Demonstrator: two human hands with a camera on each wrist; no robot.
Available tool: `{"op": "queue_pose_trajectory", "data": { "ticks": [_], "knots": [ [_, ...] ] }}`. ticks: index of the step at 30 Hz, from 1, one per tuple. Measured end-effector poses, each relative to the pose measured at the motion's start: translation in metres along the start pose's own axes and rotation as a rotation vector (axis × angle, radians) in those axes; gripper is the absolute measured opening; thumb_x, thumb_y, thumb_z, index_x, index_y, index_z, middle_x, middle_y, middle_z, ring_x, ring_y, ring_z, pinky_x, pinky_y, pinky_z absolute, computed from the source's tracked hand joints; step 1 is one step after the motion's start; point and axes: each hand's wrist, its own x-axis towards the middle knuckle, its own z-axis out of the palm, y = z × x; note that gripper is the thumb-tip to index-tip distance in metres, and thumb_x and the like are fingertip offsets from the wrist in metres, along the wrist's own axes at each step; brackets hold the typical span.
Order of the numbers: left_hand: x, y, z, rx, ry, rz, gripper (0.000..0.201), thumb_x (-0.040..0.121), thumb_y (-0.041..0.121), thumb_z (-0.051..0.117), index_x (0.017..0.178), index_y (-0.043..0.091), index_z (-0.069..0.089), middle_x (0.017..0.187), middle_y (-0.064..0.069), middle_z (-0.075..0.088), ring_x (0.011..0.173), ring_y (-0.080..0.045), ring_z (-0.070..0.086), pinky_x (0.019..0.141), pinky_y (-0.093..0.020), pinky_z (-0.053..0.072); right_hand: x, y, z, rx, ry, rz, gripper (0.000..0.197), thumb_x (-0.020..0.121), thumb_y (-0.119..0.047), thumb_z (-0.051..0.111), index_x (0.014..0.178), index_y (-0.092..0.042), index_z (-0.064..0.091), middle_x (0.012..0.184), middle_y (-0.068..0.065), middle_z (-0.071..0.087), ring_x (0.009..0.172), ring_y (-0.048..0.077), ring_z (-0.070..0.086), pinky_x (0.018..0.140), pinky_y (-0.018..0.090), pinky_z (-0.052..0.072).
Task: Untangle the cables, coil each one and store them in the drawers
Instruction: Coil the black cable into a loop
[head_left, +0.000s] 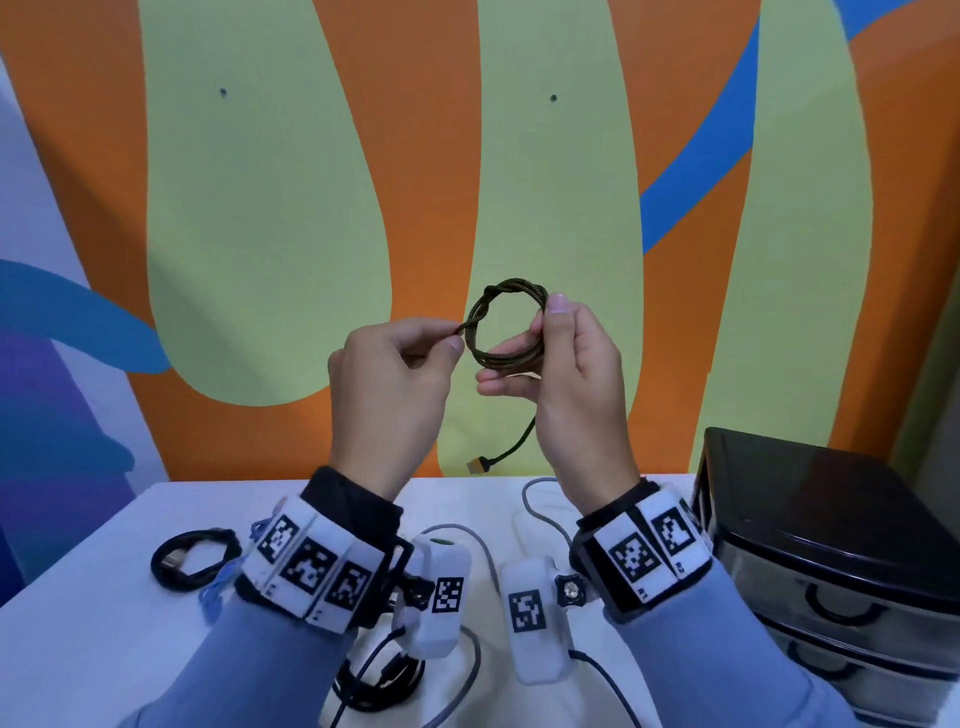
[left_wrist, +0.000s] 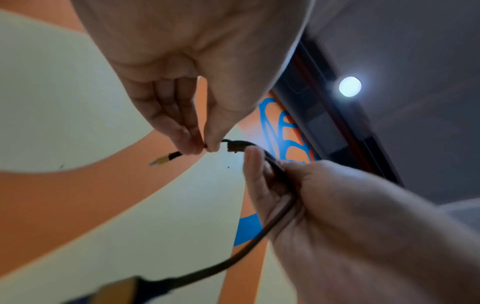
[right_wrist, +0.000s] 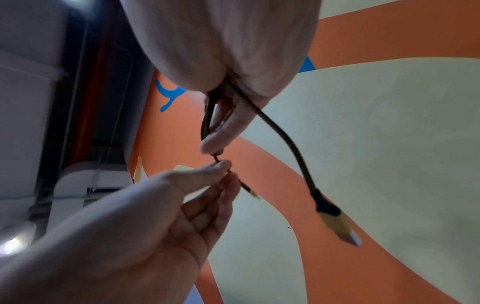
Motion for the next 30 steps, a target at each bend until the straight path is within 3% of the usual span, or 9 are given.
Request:
{"op": "queue_pose_trajectory", "data": {
  "ticks": [3,5,8,12,15,17,23,27,30],
  "knots": [
    [0.003,0.008,-0.003,-0.358,-0.131,-0.24,0.017,0.096,0.01,0.067,0.092,0.013,0.084,0.09,-0.009,0.081,0.093,-0.028,0.078,0.092,-0.04,0.063,-0.002,0.004,0.004,-0.015,-0.017,-0.03,0.036,0.115,-0.029,0.035,0.091,-0.007,0.052,0.074,0.004,0.069,0.07,0.034,0.074,0.067,0.039,0.063],
    [0.002,0.011,-0.006,-0.458,-0.199,-0.282,0.013,0.095,0.015,0.076,0.099,0.005,0.081,0.096,-0.015,0.081,0.095,-0.028,0.078,0.095,-0.038,0.061,-0.002,0.006,0.003,-0.021,-0.016,-0.031,0.036,0.115,-0.028,0.035,0.091,-0.007,0.052,0.074,0.006,0.069,0.073,0.032,0.075,0.067,0.04,0.064],
    [-0.001,0.009,-0.006,-0.401,-0.145,-0.235,0.019,0.087,0.011,0.085,0.105,0.007,0.08,0.093,-0.009,0.082,0.093,-0.022,0.079,0.1,-0.042,0.06,0.0,0.009,0.002,-0.042,-0.033,0.014,0.036,0.115,-0.031,0.034,0.093,-0.008,0.052,0.077,0.012,0.069,0.071,0.03,0.075,0.07,0.044,0.065],
    [-0.004,0.011,0.001,-0.314,0.023,-0.147,0.011,0.091,0.005,0.079,0.097,0.014,0.08,0.085,0.0,0.081,0.085,-0.019,0.078,0.092,-0.043,0.063,-0.002,0.014,0.005,-0.059,-0.055,0.177,0.038,0.115,-0.033,0.032,0.096,-0.009,0.054,0.072,0.009,0.07,0.068,0.03,0.074,0.077,0.054,0.064],
    [-0.003,0.007,0.002,-0.205,0.068,-0.056,0.009,0.094,0.012,0.076,0.096,0.02,0.08,0.082,0.005,0.08,0.082,-0.016,0.078,0.087,-0.044,0.063,-0.002,0.01,0.006,0.032,-0.058,0.286,0.035,0.115,-0.025,0.033,0.095,-0.006,0.056,0.082,0.016,0.07,0.073,0.029,0.073,0.077,0.048,0.066],
    [-0.002,0.004,0.002,-0.18,0.091,-0.047,0.009,0.094,0.014,0.076,0.098,0.02,0.081,0.083,0.005,0.08,0.082,-0.016,0.078,0.087,-0.045,0.063,-0.002,0.008,0.006,0.065,-0.056,0.308,0.034,0.114,-0.024,0.036,0.096,-0.006,0.059,0.088,0.011,0.071,0.078,0.024,0.072,0.076,0.044,0.066],
    [-0.001,0.0,0.003,-0.314,0.1,-0.124,0.013,0.094,0.006,0.077,0.098,0.018,0.081,0.084,-0.002,0.081,0.086,-0.022,0.079,0.09,-0.042,0.064,-0.003,0.01,0.006,0.051,-0.039,0.353,0.035,0.114,-0.03,0.04,0.091,-0.016,0.062,0.094,-0.002,0.071,0.083,0.014,0.068,0.066,0.03,0.059],
    [-0.002,0.006,0.004,-0.511,0.052,-0.237,0.013,0.098,0.003,0.071,0.105,0.012,0.076,0.092,-0.003,0.082,0.088,-0.01,0.076,0.081,-0.017,0.055,-0.005,0.011,0.01,0.087,-0.005,0.419,0.033,0.113,-0.031,0.043,0.089,-0.017,0.061,0.096,0.002,0.068,0.076,0.014,0.068,0.058,0.027,0.054],
    [-0.002,0.009,0.003,-0.687,-0.04,-0.374,0.015,0.101,0.005,0.067,0.111,0.014,0.074,0.094,-0.004,0.078,0.085,-0.009,0.067,0.082,-0.026,0.043,-0.003,0.012,0.009,0.105,0.016,0.432,0.033,0.113,-0.03,0.042,0.088,-0.017,0.06,0.089,0.0,0.067,0.072,0.013,0.067,0.058,0.028,0.052]
  ]
}}
